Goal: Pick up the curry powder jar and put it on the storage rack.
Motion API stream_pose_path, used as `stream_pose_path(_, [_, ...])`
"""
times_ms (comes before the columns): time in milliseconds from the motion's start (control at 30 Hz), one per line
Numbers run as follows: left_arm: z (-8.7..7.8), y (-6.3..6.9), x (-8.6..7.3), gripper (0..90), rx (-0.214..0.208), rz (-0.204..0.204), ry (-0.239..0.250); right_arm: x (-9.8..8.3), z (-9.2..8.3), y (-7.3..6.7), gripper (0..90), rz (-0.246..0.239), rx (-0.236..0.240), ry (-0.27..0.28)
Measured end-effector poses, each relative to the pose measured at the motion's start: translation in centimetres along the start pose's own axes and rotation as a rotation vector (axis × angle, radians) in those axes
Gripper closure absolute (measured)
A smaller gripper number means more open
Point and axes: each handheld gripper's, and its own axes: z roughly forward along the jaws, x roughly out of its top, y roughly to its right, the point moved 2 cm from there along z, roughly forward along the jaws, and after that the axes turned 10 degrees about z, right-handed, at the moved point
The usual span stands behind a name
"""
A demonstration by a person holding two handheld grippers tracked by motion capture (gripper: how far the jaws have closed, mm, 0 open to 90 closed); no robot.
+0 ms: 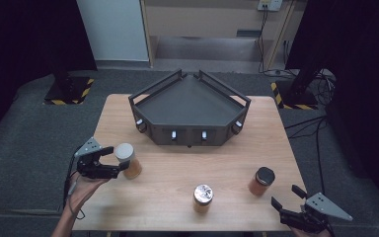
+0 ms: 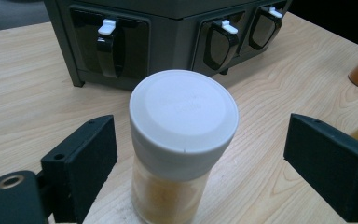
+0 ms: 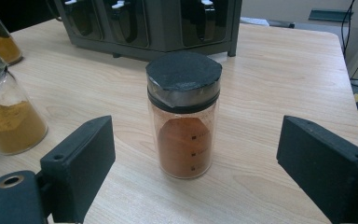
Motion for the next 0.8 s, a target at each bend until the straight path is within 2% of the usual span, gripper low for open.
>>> stream_pose_path(300, [1.7, -0.5, 0.1, 13.2, 0.0, 0.0, -0.006, 0.0, 0.0, 0.0, 11.3, 0.0, 0.0, 0.001])
stream_pose_path(500, [2.5, -0.6, -0.3, 23.3, 0.012, 0.011, -0.003, 0.0, 0.0, 0.1, 11.4, 0.004, 0.001, 0.003])
stream_pose_path(633, [2.7, -0.3, -0.6, 29.9, 0.026, 0.03, 0.009, 0.0, 0.0, 0.1, 11.3, 0.005, 0.002, 0.002])
stream_pose_path(800, [2.7, 0.1, -0.5, 31.6, 0.043, 0.058, 0.006, 0.0, 0.0, 0.1, 11.3, 0.003, 0.002, 0.004])
